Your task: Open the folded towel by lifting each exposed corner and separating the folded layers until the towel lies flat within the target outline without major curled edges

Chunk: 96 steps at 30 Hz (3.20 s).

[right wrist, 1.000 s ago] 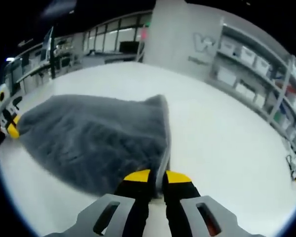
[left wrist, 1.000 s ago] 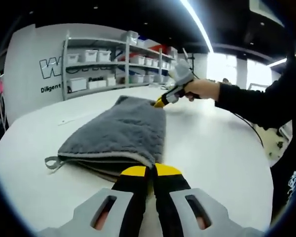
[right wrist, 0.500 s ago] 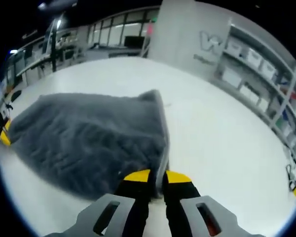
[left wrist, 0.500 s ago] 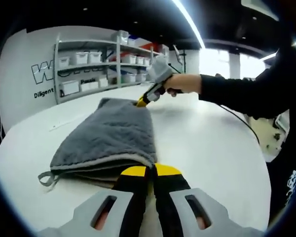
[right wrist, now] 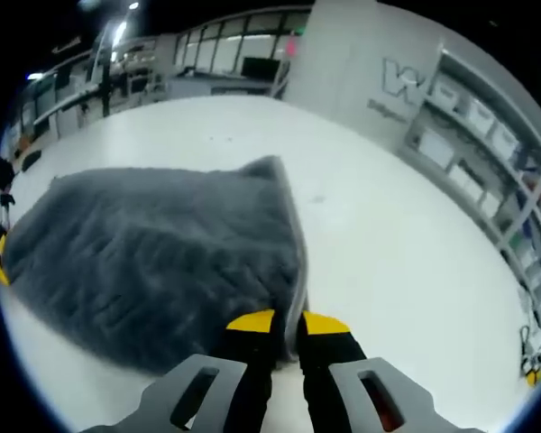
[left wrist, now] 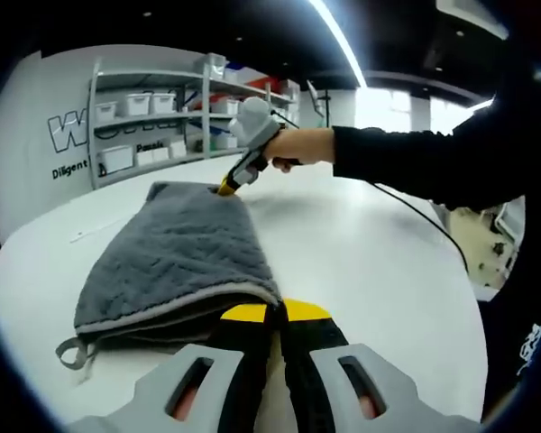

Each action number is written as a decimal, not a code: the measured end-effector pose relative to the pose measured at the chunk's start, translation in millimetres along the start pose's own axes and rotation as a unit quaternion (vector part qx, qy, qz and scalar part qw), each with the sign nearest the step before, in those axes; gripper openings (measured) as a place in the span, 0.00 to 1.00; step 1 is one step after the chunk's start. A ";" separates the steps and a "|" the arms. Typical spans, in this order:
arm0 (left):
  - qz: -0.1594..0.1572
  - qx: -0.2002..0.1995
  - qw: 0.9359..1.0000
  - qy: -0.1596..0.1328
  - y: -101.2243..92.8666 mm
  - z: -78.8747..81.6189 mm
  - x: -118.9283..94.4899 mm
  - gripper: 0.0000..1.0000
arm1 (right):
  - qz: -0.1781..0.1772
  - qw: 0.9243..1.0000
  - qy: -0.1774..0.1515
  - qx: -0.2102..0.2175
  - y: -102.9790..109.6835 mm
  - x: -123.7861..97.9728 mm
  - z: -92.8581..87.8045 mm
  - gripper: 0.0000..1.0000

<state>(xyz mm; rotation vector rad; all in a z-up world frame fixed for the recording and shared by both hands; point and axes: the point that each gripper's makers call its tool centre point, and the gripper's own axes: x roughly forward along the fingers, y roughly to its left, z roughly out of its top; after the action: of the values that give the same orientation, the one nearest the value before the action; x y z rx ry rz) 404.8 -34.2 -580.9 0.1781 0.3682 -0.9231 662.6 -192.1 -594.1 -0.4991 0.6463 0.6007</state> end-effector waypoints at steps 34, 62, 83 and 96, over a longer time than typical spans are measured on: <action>-0.016 0.040 0.999 0.000 -24.0 13.3 29.5 0.02 | 0.024 0.995 0.027 -0.096 13.9 39.2 41.8 0.05; -0.023 0.066 0.997 0.011 -34.5 23.0 54.8 0.02 | 0.067 0.980 0.022 -0.186 49.6 68.1 81.3 0.05; -0.025 0.078 0.996 0.021 -27.5 21.5 60.9 0.02 | 0.062 0.978 0.039 -0.195 56.0 85.3 97.0 0.05; -0.027 0.075 0.997 0.022 -29.0 19.9 61.2 0.06 | 0.054 0.981 0.025 -0.185 54.5 83.4 97.5 0.06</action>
<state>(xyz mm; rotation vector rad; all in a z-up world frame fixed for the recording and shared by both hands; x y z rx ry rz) 419.5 -103.1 -585.9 0.3268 0.3455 -1.0026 720.1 -65.2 -596.1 -0.8322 0.6135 0.8207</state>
